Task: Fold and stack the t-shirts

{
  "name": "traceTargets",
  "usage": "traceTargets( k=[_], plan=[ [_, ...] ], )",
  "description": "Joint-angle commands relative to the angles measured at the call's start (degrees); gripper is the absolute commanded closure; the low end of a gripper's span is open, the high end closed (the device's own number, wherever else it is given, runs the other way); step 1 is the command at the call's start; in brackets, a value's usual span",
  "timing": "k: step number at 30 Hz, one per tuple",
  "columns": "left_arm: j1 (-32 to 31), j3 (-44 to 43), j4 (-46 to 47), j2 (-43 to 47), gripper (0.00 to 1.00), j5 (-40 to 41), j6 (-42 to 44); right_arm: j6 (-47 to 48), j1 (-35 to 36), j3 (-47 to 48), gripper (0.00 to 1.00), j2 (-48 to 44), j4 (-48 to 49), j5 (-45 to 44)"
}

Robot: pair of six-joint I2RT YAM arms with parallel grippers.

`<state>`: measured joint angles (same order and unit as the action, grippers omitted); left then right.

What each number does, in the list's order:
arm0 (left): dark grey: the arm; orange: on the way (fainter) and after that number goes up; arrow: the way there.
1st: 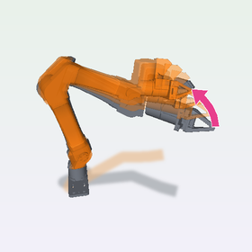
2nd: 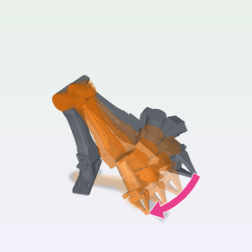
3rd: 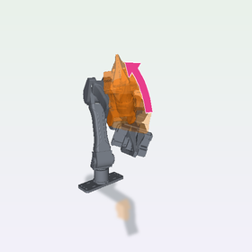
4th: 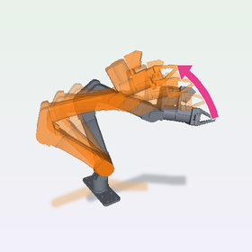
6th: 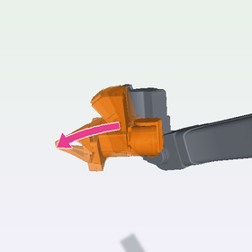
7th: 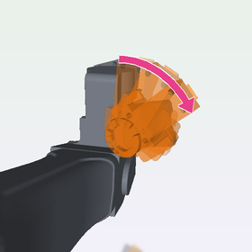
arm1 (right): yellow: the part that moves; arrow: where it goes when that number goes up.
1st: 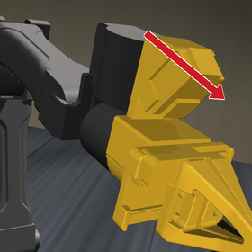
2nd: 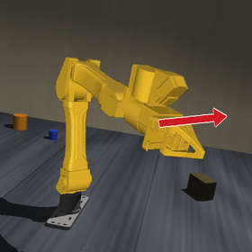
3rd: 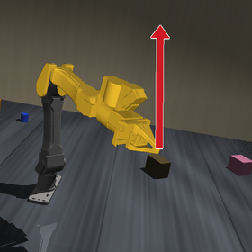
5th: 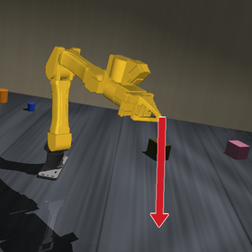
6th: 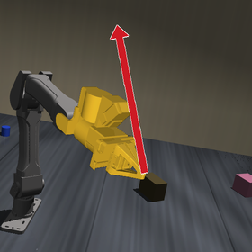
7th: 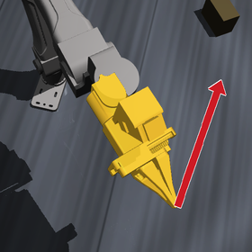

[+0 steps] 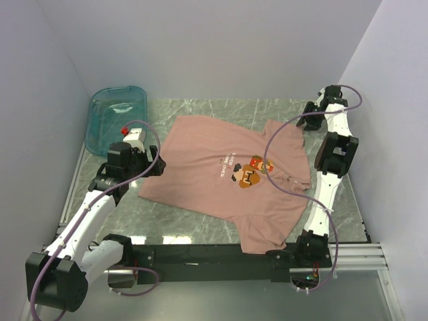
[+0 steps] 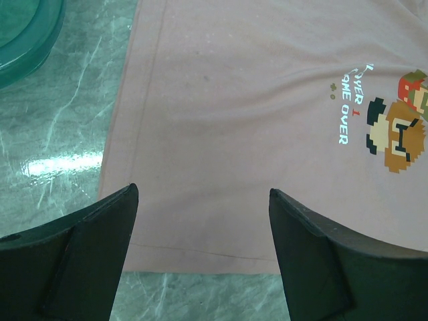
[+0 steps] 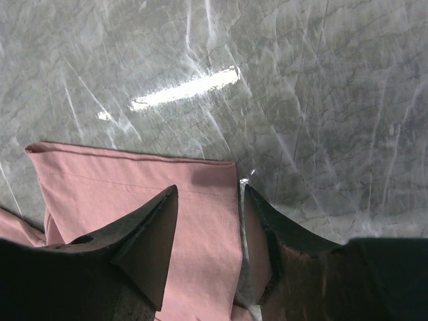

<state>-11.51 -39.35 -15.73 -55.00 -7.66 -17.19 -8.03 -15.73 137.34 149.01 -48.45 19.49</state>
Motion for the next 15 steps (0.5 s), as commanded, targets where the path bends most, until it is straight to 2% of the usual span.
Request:
traceTargets(
  k=[1,15],
  plan=[
    [-0.09,-2.31,2.19,0.42,0.16,0.45,1.02,0.91,0.35,2.06,0.49,1.72,-2.18,0.38],
    [-0.18,-2.39,2.19,0.34,0.16,0.45,1.02,1.09,0.52,3.99,0.51,2.69,-3.14,0.29]
  ],
)
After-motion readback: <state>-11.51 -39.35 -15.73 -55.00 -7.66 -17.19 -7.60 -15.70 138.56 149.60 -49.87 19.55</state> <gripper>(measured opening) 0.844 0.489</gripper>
